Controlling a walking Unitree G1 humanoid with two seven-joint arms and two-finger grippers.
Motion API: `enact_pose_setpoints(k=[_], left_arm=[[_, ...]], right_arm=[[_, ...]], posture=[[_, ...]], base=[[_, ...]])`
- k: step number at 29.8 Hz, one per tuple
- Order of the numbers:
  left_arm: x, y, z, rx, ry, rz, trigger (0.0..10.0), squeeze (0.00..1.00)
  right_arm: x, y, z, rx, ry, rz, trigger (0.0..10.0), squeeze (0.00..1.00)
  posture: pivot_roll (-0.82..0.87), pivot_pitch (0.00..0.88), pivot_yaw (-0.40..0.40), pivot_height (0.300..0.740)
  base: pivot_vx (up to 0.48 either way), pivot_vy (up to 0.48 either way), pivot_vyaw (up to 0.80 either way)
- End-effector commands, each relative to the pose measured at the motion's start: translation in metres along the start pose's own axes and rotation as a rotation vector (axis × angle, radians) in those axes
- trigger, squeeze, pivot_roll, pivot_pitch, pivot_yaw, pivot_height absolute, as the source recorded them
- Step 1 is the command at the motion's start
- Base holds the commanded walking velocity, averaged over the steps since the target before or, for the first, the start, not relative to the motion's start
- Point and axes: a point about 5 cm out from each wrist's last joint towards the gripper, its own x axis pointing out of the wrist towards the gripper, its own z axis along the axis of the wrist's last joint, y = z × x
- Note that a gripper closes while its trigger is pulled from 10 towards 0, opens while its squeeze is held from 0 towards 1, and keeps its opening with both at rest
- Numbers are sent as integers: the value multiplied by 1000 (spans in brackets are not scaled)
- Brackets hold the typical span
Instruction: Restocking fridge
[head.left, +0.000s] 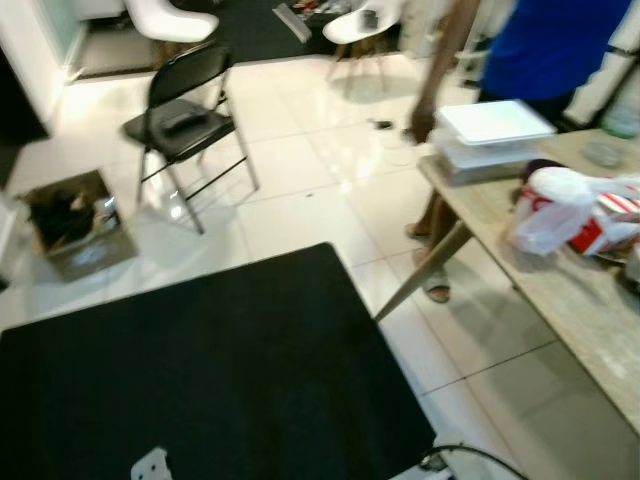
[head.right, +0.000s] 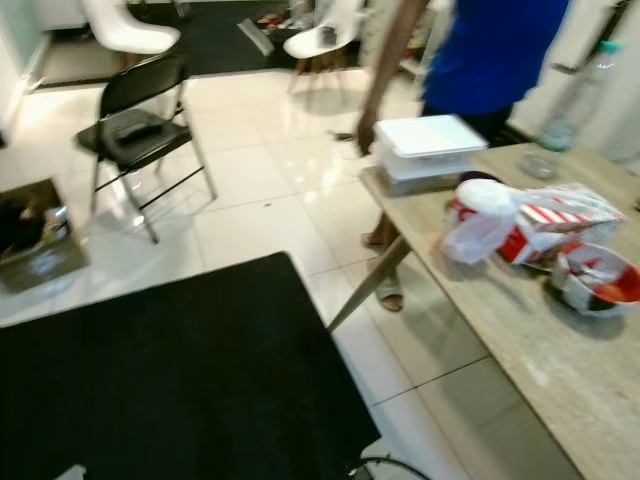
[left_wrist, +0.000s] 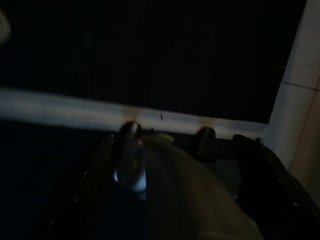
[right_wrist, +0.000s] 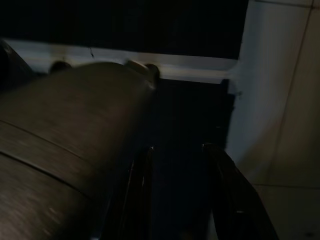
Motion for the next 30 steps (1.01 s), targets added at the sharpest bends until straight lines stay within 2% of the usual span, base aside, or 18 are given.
enact_pose_setpoints(k=[1,14,30], left_arm=[[1,-5,-4,11,17,-16,10000,0],[1,-6,-4,21,19,-28,10000,0],[2,-8,-6,41,31,-39,10000,0]], right_arm=[[0,-1,-5,-3,17,-3,10000,0],[0,1,4,2,6,0,10000,0],[0,1,2,12,3,4,10000,0]], posture=[[17,0,21,740],[19,0,23,740],[20,0,26,740]], base=[[0,0,-775],[0,0,-775],[0,0,-775]])
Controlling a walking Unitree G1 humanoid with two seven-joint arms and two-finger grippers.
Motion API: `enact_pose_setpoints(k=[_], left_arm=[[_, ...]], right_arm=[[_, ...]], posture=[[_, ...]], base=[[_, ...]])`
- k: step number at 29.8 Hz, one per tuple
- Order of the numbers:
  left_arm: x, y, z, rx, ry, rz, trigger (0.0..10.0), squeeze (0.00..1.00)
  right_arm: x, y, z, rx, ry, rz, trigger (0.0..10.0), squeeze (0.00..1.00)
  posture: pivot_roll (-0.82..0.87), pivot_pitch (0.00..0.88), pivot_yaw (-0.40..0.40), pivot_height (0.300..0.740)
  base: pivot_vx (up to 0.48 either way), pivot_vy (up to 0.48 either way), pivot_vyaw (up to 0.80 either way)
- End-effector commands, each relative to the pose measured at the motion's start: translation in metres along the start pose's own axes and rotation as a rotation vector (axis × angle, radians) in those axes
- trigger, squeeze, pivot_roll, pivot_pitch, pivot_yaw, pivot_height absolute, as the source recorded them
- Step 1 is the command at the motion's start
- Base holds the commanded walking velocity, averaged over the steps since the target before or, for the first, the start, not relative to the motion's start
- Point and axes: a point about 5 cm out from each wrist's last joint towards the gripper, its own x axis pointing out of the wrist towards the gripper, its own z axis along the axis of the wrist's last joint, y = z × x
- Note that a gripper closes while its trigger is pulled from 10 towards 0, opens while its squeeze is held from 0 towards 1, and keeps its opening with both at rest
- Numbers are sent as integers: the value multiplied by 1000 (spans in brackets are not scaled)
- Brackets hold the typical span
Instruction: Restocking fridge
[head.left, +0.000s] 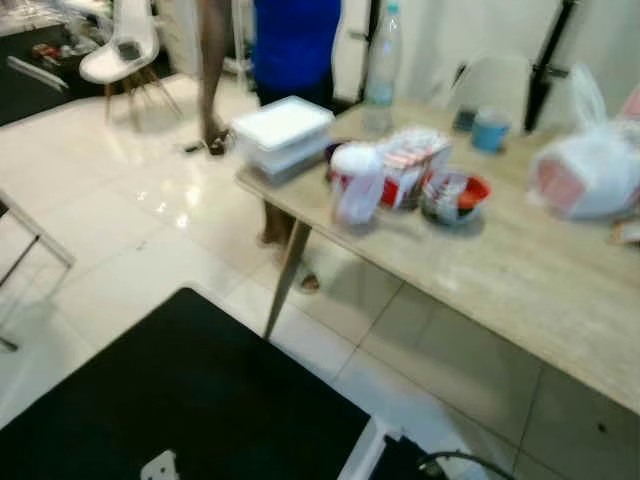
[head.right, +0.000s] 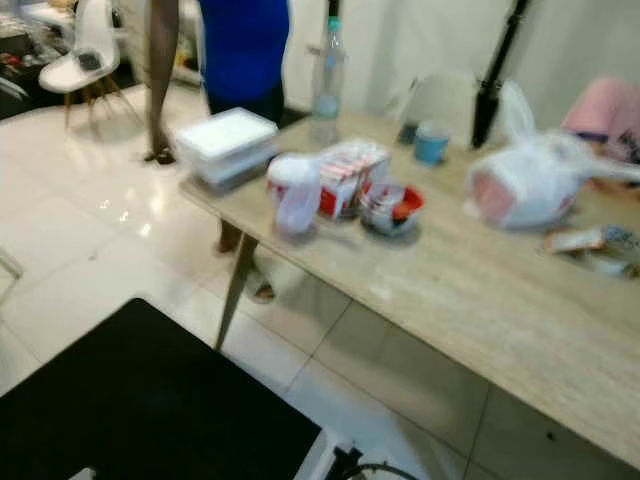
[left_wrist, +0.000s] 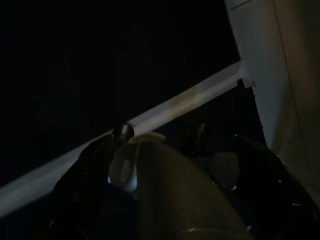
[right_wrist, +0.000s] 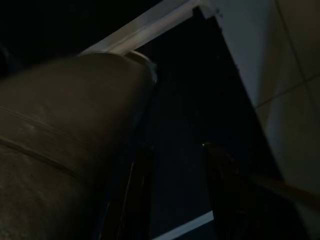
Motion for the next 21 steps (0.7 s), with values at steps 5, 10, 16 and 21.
enact_pose_setpoints(k=[5,10,16,21], left_arm=[[1,-4,0,15,8,-10,10000,0],[1,-4,0,18,9,-10,10000,0],[2,-4,0,21,8,-9,10000,0],[2,-5,1,22,3,-4,10000,0]], right_arm=[[0,-1,1,4,-8,0,10000,0],[0,0,1,5,-9,1,10000,0],[0,0,1,8,-12,2,10000,0],[0,0,2,14,-26,-2,10000,0]], posture=[[20,0,26,740],[20,0,26,740],[20,0,26,740],[22,0,26,740]], base=[[0,0,-775],[0,0,-775],[0,0,-775],[0,0,-775]])
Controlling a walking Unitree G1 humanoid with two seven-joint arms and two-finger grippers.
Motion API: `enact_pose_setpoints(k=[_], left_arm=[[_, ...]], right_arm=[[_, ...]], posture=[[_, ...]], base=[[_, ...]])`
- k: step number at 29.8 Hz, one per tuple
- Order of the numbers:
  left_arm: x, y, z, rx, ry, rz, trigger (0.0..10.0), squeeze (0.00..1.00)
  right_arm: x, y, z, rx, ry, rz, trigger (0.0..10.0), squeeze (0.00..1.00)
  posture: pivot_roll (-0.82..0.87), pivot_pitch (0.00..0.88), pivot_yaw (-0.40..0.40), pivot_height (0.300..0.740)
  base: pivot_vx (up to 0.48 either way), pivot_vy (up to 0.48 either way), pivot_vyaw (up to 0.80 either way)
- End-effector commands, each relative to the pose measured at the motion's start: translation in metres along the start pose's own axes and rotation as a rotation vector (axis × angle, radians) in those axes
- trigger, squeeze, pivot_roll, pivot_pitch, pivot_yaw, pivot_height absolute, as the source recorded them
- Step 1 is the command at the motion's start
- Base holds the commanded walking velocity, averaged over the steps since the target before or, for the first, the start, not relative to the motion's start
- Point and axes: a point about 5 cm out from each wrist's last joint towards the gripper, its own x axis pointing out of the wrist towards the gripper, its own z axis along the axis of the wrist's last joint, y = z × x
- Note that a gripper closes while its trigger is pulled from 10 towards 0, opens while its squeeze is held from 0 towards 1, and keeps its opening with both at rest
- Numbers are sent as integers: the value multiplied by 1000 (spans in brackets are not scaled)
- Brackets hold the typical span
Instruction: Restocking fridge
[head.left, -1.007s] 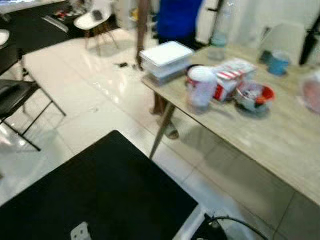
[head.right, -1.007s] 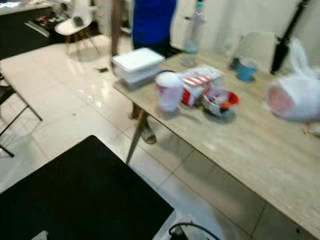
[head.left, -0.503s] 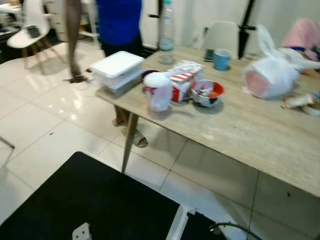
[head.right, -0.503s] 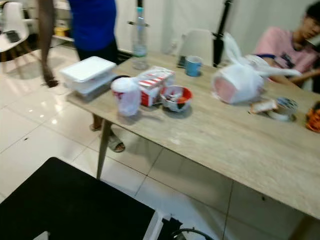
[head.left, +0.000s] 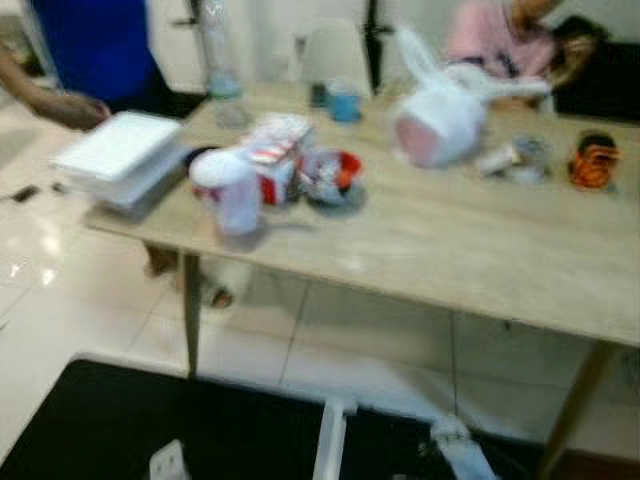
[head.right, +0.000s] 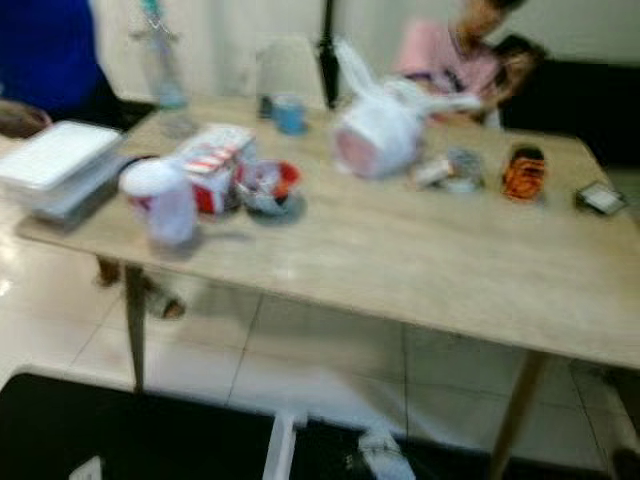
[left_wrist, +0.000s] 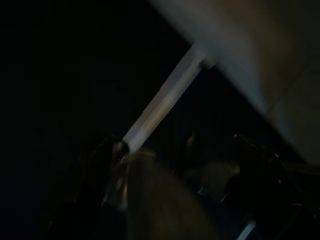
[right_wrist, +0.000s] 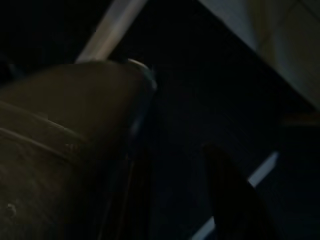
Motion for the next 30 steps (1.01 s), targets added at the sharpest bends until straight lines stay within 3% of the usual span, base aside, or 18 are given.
enact_pose_setpoints(k=[1,15,19,21,23,24,25,26,27,28,30], left_arm=[[-5,10,-12,-10,34,41,10000,0],[-6,15,-6,-2,10,75,10000,0],[-7,22,5,-41,-49,119,10000,0],[-8,29,21,-87,-126,157,10000,0],[-8,29,23,-92,-133,161,10000,0],[-10,34,34,-119,-184,176,10000,0],[-14,43,62,-175,-299,207,10000,0],[-14,43,62,-175,-299,207,10000,0],[-18,48,82,-207,-377,222,10000,0],[-18,48,82,-207,-377,222,10000,0],[-22,52,103,-230,-456,228,10000,0]], right_arm=[[1,4,3,18,-22,4,10000,0],[1,3,3,14,-27,-3,10000,0],[1,4,3,14,-30,-3,10000,0],[1,3,3,14,-30,-4,10000,0],[1,3,3,14,-30,-4,10000,0],[1,3,3,15,-30,-5,10000,0],[1,3,2,18,-32,-6,10000,0],[1,3,2,18,-32,-6,10000,0],[1,3,2,20,-32,-7,10000,0],[1,3,2,20,-32,-7,10000,0],[1,4,0,25,-32,-3,10000,0]], posture=[[21,0,26,740],[21,0,27,740],[20,0,26,740],[20,0,26,740],[20,0,26,740],[20,0,24,740],[19,0,23,740],[19,0,23,740],[19,0,23,740],[19,0,23,740],[15,0,24,740]], base=[[0,0,0],[0,0,0],[0,0,0],[0,0,0],[0,0,0],[0,0,0],[0,0,0],[0,0,0],[0,0,0],[0,0,0],[0,0,0]])
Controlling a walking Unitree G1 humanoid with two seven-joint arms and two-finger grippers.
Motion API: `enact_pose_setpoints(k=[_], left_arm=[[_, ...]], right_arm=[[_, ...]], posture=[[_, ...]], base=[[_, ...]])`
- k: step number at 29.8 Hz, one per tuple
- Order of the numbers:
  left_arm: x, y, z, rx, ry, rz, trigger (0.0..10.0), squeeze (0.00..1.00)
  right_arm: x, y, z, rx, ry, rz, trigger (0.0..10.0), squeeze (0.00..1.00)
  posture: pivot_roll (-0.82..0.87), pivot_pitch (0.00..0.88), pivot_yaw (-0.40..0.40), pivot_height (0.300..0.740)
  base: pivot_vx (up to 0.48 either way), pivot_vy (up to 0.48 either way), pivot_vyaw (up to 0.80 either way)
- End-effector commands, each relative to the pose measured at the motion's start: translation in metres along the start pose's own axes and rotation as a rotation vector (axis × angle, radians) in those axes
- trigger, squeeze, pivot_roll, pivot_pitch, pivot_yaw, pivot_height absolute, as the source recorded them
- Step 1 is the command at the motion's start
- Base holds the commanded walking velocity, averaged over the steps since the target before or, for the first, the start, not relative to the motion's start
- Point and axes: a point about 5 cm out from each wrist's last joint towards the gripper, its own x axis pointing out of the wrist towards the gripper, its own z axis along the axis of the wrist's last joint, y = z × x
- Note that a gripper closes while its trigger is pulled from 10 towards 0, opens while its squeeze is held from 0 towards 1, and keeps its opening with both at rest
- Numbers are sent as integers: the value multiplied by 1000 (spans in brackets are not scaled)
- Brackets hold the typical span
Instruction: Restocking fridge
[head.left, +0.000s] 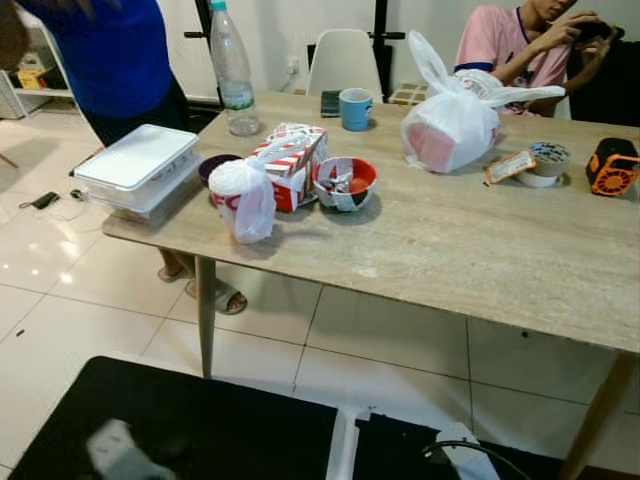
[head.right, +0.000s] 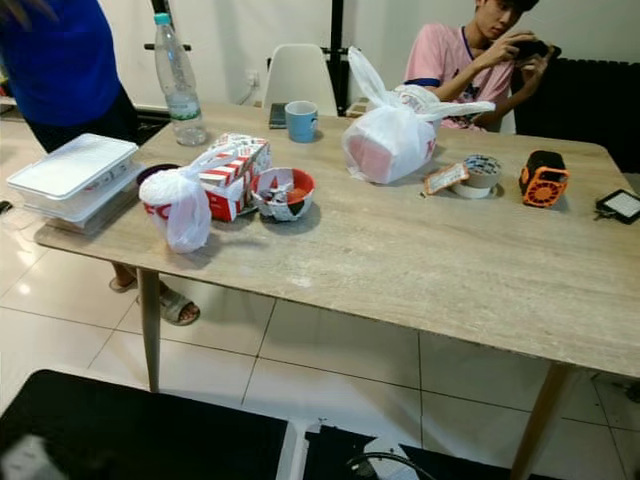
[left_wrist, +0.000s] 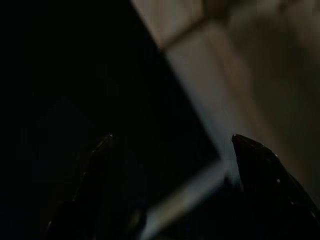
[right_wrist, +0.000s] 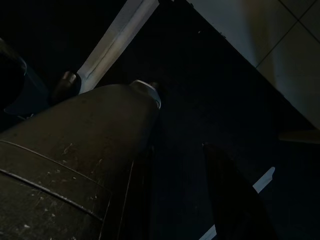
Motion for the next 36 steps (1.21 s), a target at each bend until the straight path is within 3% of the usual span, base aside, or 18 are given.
enact_pose_setpoints(k=[1,7,8,9,11,13,14,15,16,18,20,22,23,26,30,34,36], left_arm=[[3,2,20,-33,-76,12,10000,0],[8,-4,53,-94,-194,-37,10000,0],[10,-12,70,-136,-258,-117,10000,0],[10,-12,70,-136,-258,-117,10000,0],[10,-35,104,-203,-380,-359,10000,0],[10,-35,104,-203,-380,-359,10000,0],[8,-47,119,-205,-431,-505,10000,0],[3,-62,135,-174,-479,-670,10000,0],[3,-62,135,-174,-479,-670,10000,0],[-12,-91,163,-74,-551,-963,10000,0],[-12,-91,163,-74,-551,-963,10000,0],[-24,-111,178,17,-594,-1098,10000,0],[-24,-111,178,17,-594,-1098,10000,0],[-44,-143,198,142,-664,-1255,10000,0],[-57,-163,211,218,-718,-1329,10000,0],[-72,-185,217,365,-739,-1402,10000,0],[-75,-188,216,392,-738,-1410,10000,0]], right_arm=[[0,3,-2,22,-9,12,10000,0],[0,5,-5,26,-7,20,10000,0],[0,6,-6,29,-6,31,10000,0],[0,6,-6,29,-6,31,10000,0],[1,9,-9,32,1,61,10000,0],[1,9,-9,32,1,61,10000,0],[1,11,-10,27,6,80,10000,0],[1,13,-10,21,11,93,10000,0],[1,13,-10,21,11,93,10000,0],[1,14,-11,11,15,104,10000,0],[1,14,-11,11,15,104,10000,0],[1,16,-7,6,9,112,10000,0],[1,16,-7,6,9,112,10000,0],[2,16,-5,1,5,116,10000,0],[1,13,-5,0,4,117,10000,0],[1,11,-3,-2,0,124,10000,0],[1,11,-3,-2,0,125,10000,0]], posture=[[15,0,24,740],[15,0,23,740],[14,0,21,740],[14,0,21,740],[12,0,21,740],[12,0,21,740],[11,0,21,740],[11,0,20,740],[11,0,20,740],[12,0,19,740],[12,0,19,740],[12,0,21,740],[12,0,21,740],[13,0,20,740],[11,0,21,740],[5,0,21,740],[5,0,21,740]], base=[[0,0,0],[0,0,0],[0,0,0],[0,0,0],[0,0,0],[0,0,0],[0,0,0],[0,0,0],[0,0,0],[0,0,0],[0,0,0],[0,0,0],[0,0,0],[0,0,0],[0,0,0],[0,0,0],[0,0,0]])
